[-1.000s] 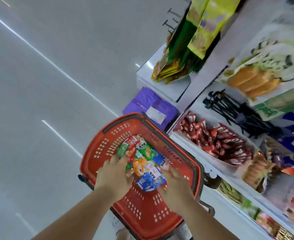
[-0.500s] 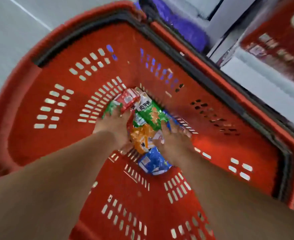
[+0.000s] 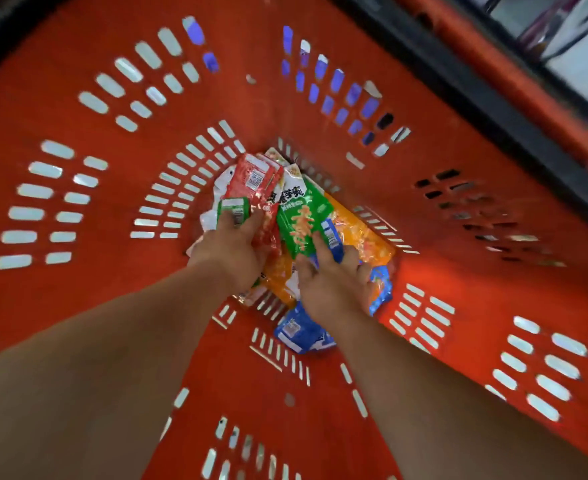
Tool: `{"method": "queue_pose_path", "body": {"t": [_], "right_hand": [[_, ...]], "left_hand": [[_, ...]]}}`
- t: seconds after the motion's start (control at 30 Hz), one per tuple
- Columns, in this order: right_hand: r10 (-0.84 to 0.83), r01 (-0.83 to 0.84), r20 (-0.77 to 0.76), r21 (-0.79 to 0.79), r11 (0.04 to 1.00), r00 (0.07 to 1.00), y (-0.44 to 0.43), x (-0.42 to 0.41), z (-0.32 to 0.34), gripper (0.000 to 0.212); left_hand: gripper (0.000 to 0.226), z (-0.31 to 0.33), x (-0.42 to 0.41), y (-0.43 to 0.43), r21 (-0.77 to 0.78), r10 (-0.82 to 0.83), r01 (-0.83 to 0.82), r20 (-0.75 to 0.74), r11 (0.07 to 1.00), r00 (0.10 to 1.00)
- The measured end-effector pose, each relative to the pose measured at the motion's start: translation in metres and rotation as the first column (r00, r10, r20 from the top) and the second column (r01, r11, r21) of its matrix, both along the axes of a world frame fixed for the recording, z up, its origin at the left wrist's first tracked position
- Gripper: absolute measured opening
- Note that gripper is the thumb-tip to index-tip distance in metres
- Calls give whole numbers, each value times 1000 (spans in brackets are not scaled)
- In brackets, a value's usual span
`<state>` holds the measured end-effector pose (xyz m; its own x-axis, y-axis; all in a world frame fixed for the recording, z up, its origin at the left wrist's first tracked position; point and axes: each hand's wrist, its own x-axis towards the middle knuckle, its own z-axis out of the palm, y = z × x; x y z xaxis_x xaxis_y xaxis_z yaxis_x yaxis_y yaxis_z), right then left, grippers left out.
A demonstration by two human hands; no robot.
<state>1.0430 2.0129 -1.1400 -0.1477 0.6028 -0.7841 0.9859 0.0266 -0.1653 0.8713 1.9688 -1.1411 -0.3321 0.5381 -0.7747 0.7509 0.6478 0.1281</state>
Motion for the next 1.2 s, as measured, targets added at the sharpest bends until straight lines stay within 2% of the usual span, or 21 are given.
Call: {"method": "queue_pose_path", "body": {"t": [0.07,0.17,0.23,0.33,0.5,0.6,0.67,0.7,0.8,0.93,1.03,1.07,1.2], "right_hand": [[-96,101,-58,84,991,994,2,3,0,51],[-251,274,-128,207,939,959,16,13,-9,53],[-330,342,-96,173,924,939,26,22,-19,66],[-384,389,-66,86,917,921,28,29,-29,78],[-500,502,-50,41,864,865,16,26,-36,83],[-646,648,-78,-2,761,759,12,20,-40,79],[-740,743,-129,-30,668,660,11,16,-41,63],[-756,760,-143,-32,649,639,11,14,-40,53],[-724,734,-166,-2,679,670,12,13,-34,43],[-593,606,-252,-32,795,765,14,12,-26,33],[-612,615,-319,-106,782,724,18,5,-23,20],[-610,607,-336,-128,784,717,19,3,-21,23],[-576,566,-365,-146,811,731,21,2,-21,58]], "left_hand": [[48,3,-4,4,140,55,-45,-72,989,996],[50,-8,-17,14,260,324,-289,-104,921,940],[63,-18,-20,21,205,463,-439,-90,875,882],[81,-28,-7,26,94,563,-557,-51,825,825],[81,-30,7,28,72,638,-634,-78,770,766],[84,-28,14,28,53,661,-659,-34,750,750],[86,-27,26,27,33,657,-656,-2,754,754],[87,-26,31,26,19,655,-655,8,756,756],[89,-20,39,23,-3,662,-662,6,750,750],[89,-19,41,21,13,668,-668,0,744,744],[87,-20,49,16,78,691,-698,99,712,716],[85,-17,52,15,91,682,-692,120,716,721],[81,-10,57,8,102,613,-628,146,771,776]]}}
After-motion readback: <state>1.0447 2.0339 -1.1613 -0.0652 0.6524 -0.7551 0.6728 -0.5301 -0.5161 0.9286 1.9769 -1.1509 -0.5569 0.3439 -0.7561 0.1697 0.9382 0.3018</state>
